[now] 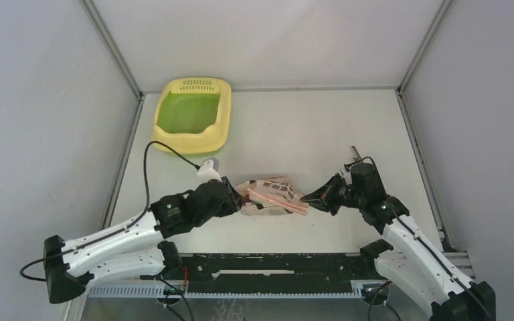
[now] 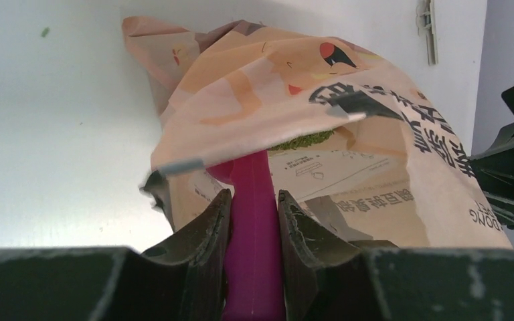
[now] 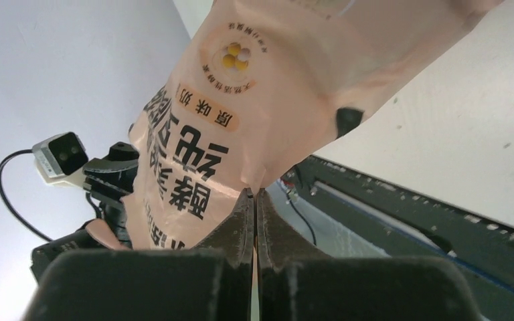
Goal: Fill the litter box with clean litter
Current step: 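Scoop the cat litter from the cat litter bag.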
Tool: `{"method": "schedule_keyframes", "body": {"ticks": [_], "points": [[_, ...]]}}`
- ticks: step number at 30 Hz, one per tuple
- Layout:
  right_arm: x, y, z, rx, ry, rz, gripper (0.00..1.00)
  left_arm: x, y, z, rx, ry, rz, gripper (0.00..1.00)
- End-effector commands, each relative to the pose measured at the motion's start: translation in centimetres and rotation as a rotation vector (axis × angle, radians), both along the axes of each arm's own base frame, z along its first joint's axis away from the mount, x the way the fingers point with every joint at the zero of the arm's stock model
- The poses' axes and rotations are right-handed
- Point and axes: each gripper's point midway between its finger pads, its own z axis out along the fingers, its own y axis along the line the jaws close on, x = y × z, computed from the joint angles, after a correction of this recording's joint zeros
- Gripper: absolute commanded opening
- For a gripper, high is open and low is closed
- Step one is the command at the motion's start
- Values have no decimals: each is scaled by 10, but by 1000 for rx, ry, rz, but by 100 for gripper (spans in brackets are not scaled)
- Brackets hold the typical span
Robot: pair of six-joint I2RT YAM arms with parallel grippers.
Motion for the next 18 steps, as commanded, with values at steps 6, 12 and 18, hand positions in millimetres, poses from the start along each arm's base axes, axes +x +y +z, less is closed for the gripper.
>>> {"method": "schedule_keyframes", "body": {"ticks": [6,12,18], "points": [[42,-36,-9,-132,-179,72,0,11,-30,-24,-8,50,-216,0],[63,-58,-11,-185,-223,70,0,18,-65,-39,-71,85,-357,0],[81,-77,6,-262,-281,38,0,27,-101,-64,-77,125,-465,0]]}}
